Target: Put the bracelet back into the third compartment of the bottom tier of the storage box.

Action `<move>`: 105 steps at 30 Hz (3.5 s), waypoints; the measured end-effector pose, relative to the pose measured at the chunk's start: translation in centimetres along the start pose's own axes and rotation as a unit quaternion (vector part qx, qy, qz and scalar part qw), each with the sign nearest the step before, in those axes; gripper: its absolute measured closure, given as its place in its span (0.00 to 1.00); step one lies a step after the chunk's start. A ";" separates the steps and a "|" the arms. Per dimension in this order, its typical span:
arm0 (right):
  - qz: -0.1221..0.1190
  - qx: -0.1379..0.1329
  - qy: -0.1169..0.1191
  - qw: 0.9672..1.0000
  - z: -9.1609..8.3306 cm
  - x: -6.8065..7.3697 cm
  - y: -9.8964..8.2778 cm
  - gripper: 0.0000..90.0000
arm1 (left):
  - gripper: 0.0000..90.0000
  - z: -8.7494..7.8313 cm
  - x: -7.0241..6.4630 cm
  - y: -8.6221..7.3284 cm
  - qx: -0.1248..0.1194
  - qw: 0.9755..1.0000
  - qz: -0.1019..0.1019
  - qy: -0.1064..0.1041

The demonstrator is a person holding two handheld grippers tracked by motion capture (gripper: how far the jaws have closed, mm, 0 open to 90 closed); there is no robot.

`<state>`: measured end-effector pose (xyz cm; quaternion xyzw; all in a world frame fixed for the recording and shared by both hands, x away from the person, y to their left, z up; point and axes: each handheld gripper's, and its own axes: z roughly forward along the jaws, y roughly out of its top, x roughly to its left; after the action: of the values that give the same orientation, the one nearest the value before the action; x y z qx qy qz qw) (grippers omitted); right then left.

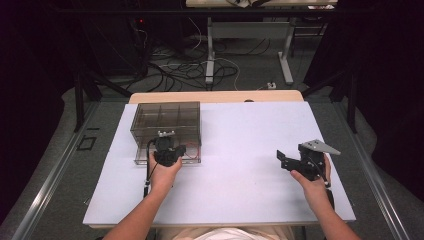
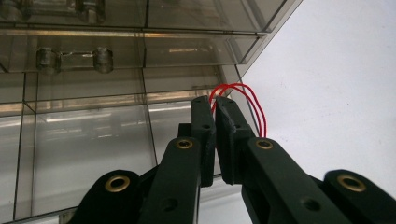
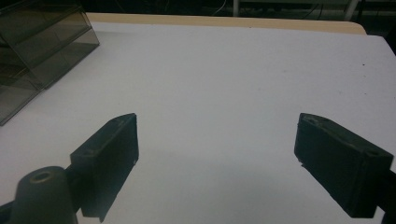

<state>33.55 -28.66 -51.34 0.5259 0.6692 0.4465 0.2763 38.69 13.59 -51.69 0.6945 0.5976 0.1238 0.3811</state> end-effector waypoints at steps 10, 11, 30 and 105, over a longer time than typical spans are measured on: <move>-0.001 0.001 0.001 1.000 0.0 0.0 0.0 0.15 | 0.96 0.4 0.2 -0.1 0.011 1.000 0.001 0.006; -0.001 0.001 0.001 1.000 0.0 0.0 0.0 0.15 | 0.97 0.4 0.2 -0.1 0.014 1.000 0.000 0.007; 0.001 0.001 0.003 1.000 0.1 0.0 0.0 0.15 | 0.96 0.8 0.4 -0.2 0.022 1.000 0.000 0.022; -0.001 -0.001 -0.001 1.000 -0.1 0.1 0.0 0.15 | 0.31 -5.6 0.0 -0.4 -0.119 0.985 0.123 -0.035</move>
<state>33.46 -28.62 -51.34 0.5255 0.6692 0.4461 0.2775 34.90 15.76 -48.11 0.7167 0.4748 0.2157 0.4630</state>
